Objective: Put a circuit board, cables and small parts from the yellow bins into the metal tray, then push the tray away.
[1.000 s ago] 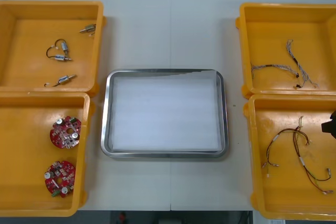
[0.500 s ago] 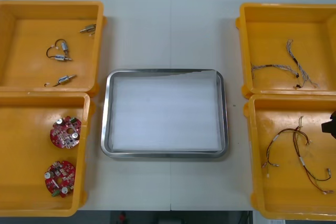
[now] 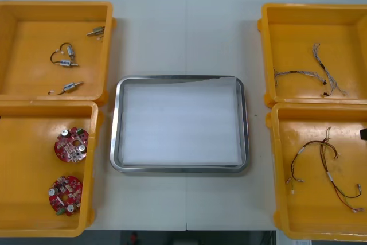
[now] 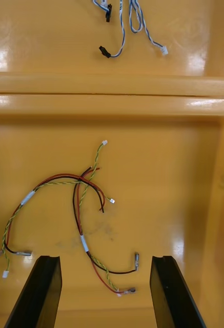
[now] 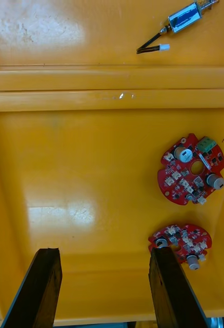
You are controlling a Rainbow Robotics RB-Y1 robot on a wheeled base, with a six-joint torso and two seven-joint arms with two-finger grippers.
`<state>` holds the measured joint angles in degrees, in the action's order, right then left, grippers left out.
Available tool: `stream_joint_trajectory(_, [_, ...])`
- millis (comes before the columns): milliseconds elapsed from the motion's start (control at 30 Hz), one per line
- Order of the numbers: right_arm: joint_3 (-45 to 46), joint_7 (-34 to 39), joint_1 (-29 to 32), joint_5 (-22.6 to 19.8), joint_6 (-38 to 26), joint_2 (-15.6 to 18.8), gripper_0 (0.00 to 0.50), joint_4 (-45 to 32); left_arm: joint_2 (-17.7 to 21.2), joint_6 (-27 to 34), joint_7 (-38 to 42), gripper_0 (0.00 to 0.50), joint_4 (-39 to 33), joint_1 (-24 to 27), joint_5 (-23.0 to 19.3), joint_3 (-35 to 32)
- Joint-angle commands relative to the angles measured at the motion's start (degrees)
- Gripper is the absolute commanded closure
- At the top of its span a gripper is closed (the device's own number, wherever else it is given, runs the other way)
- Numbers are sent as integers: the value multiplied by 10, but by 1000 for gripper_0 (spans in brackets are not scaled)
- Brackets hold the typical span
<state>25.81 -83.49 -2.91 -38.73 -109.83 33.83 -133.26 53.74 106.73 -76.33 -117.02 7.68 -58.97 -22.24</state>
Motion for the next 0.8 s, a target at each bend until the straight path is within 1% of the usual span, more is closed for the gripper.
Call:
stream_joint_trajectory(33, [9,10,0,2,-2,21,0,-21,17,-41,16,0,-47,-56,-1,3])
stream_joint_trajectory(100, [8,6,6,-5,-2,21,0,-20,17,-52,20,0,-60,-75,-2,3])
stream_joint_trajectory(233, [12,0,33,-35,-2,21,0,-21,17,-72,30,0,-84,-111,-3,7])
stream_joint_trajectory(367, [10,-7,62,-40,-2,21,0,-21,17,-108,48,0,-99,-144,-2,19])
stream_joint_trajectory(433, [4,-12,83,-42,-2,21,0,-21,17,-137,84,0,-110,-167,3,31])
stream_joint_trajectory(467, [2,-13,87,-42,2,21,0,-21,17,-144,88,0,-115,-172,5,35])
stream_joint_trajectory(533, [-5,-19,106,-44,30,21,0,-21,17,-161,103,0,-132,-187,24,52])
stream_joint_trajectory(633, [-13,-26,122,-45,56,21,0,-21,17,-176,121,0,-148,-204,45,71])
stream_joint_trajectory(667, [-15,-27,125,-44,60,21,0,-21,16,-180,123,0,-151,-209,48,75])
stream_joint_trajectory(800, [-30,-33,156,-37,111,21,0,-21,15,-224,122,0,-154,-243,54,91])
